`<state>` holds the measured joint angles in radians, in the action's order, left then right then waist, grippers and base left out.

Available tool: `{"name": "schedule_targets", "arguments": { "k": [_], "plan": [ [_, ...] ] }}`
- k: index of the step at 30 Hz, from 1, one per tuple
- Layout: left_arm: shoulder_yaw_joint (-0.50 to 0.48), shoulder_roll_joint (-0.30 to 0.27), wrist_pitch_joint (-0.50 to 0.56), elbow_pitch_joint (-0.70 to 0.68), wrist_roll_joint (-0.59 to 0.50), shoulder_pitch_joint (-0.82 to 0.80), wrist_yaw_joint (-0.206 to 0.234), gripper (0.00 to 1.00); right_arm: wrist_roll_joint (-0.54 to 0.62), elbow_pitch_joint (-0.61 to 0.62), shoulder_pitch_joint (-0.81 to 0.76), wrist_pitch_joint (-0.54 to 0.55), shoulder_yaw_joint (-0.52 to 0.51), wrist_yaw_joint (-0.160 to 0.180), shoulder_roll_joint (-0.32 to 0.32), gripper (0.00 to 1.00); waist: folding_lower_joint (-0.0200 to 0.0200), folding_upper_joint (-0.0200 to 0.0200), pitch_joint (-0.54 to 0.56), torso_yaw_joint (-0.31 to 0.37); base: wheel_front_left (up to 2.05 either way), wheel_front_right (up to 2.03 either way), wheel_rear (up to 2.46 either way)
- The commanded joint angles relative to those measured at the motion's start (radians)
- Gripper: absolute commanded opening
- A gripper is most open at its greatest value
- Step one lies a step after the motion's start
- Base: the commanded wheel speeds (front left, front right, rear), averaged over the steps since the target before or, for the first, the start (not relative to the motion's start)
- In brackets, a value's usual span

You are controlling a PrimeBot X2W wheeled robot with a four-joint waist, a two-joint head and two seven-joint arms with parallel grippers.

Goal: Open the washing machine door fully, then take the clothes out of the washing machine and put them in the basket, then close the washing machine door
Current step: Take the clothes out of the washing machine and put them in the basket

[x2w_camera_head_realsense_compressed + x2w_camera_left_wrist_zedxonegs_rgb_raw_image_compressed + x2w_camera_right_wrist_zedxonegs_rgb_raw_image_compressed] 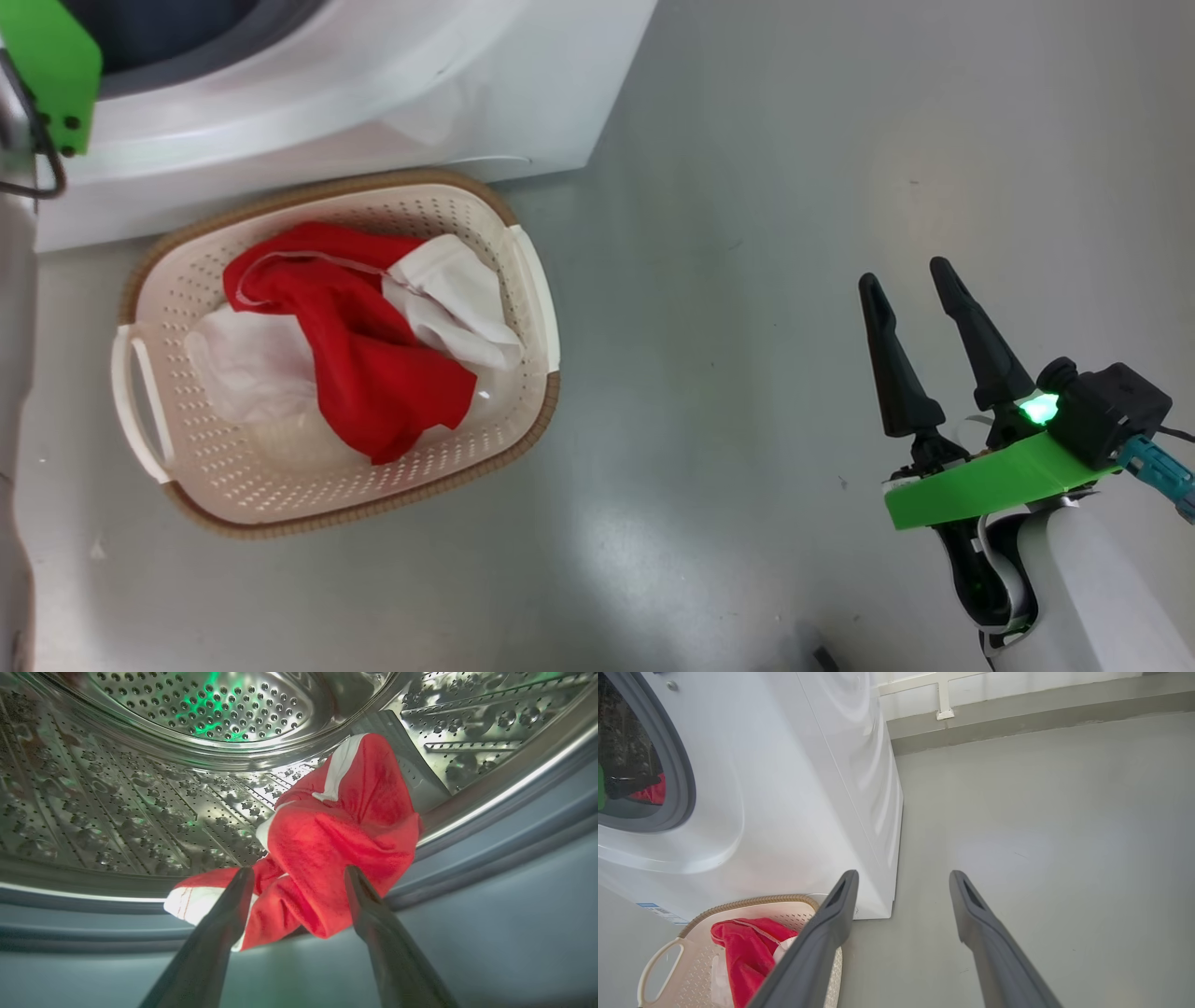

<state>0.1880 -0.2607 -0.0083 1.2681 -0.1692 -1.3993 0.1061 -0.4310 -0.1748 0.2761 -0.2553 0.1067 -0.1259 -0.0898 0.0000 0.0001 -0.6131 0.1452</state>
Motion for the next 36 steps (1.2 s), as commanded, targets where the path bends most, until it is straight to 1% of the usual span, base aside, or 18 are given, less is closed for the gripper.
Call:
{"name": "schedule_targets", "arguments": {
  "k": [1,10,17,18,19,20,21,22,24,25,26,28,29,33,36],
  "plan": [
    [-0.004,-0.054,0.004,-0.015,-0.001,-0.02,0.009,1.0,-0.01,0.023,0.001,-0.006,0.022,-0.005,0.0,1.0,0.0,-0.0001,-0.014,0.015,0.0,0.0,0.0],
    [0.007,-0.094,0.041,0.007,0.005,-0.037,0.033,1.0,-0.01,0.03,0.006,-0.006,0.026,-0.005,0.009,1.0,0.0,-0.0001,-0.035,0.033,0.0,0.0,0.0],
    [0.01,-0.102,0.05,0.014,0.021,-0.028,0.046,1.0,-0.01,0.033,0.006,-0.006,0.026,-0.005,0.011,1.0,0.0,-0.0001,-0.039,0.039,0.0,0.0,0.0],
    [0.011,-0.103,0.05,0.014,0.022,-0.026,0.047,0.99,-0.01,0.033,0.006,-0.006,0.026,-0.005,0.011,1.0,0.0,-0.0001,-0.039,0.039,0.0,0.0,0.0],
    [0.013,-0.104,0.05,0.015,0.023,-0.024,0.048,0.86,-0.01,0.033,0.006,-0.006,0.025,-0.005,0.012,1.0,0.0,-0.0001,-0.039,0.04,0.0,0.0,0.0],
    [0.014,-0.106,0.054,0.016,0.024,-0.021,0.049,0.78,-0.01,0.034,0.006,-0.006,0.025,-0.005,0.012,1.0,0.0,-0.0001,-0.038,0.04,0.0,0.0,0.0],
    [0.016,-0.107,0.057,0.016,0.026,-0.019,0.049,0.57,-0.009,0.034,0.005,-0.006,0.025,-0.005,0.012,1.0,0.0,-0.0001,-0.038,0.041,0.0,0.0,0.0],
    [0.017,-0.108,0.057,0.017,0.028,-0.017,0.049,0.44,-0.009,0.034,0.005,-0.006,0.025,-0.005,0.012,1.0,0.0,-0.0001,-0.037,0.041,0.0,0.0,0.0],
    [0.018,-0.108,0.058,0.017,0.033,-0.013,0.048,0.24,-0.009,0.033,0.006,-0.006,0.024,-0.005,0.012,1.0,0.0,-0.0001,-0.036,0.041,0.0,0.0,0.0],
    [0.018,-0.107,0.058,0.018,0.036,-0.011,0.048,0.18,-0.009,0.033,0.007,-0.006,0.024,-0.005,0.012,1.0,0.0,-0.0001,-0.035,0.042,0.0,0.0,0.0],
    [0.019,-0.106,0.055,0.018,0.041,-0.009,0.048,0.07,-0.009,0.032,0.007,-0.006,0.024,-0.005,0.011,1.0,0.0,-0.0001,-0.033,0.042,0.0,0.0,0.0],
    [0.02,-0.105,0.05,0.018,0.047,-0.008,0.049,0.04,-0.009,0.032,0.008,-0.006,0.022,-0.005,0.01,1.0,0.0,-0.0001,-0.03,0.042,0.0,0.0,0.0],
    [0.019,-0.102,0.045,0.018,0.051,-0.008,0.049,0.0,-0.009,0.032,0.008,-0.006,0.02,-0.005,0.009,1.0,0.0,-0.0001,-0.029,0.041,0.0,0.0,0.0],
    [0.011,-0.081,0.013,0.017,0.074,-0.003,0.049,0.0,-0.007,0.031,0.003,-0.006,0.013,-0.005,0.008,1.0,0.0,-0.0001,-0.018,0.033,0.0,0.0,0.0],
    [-0.014,-0.057,-0.031,0.009,0.113,0.005,0.046,0.0,-0.005,0.029,-0.002,-0.006,0.009,-0.005,0.006,1.0,0.0,-0.0001,-0.005,0.024,0.0,0.0,0.0]
  ]
}}
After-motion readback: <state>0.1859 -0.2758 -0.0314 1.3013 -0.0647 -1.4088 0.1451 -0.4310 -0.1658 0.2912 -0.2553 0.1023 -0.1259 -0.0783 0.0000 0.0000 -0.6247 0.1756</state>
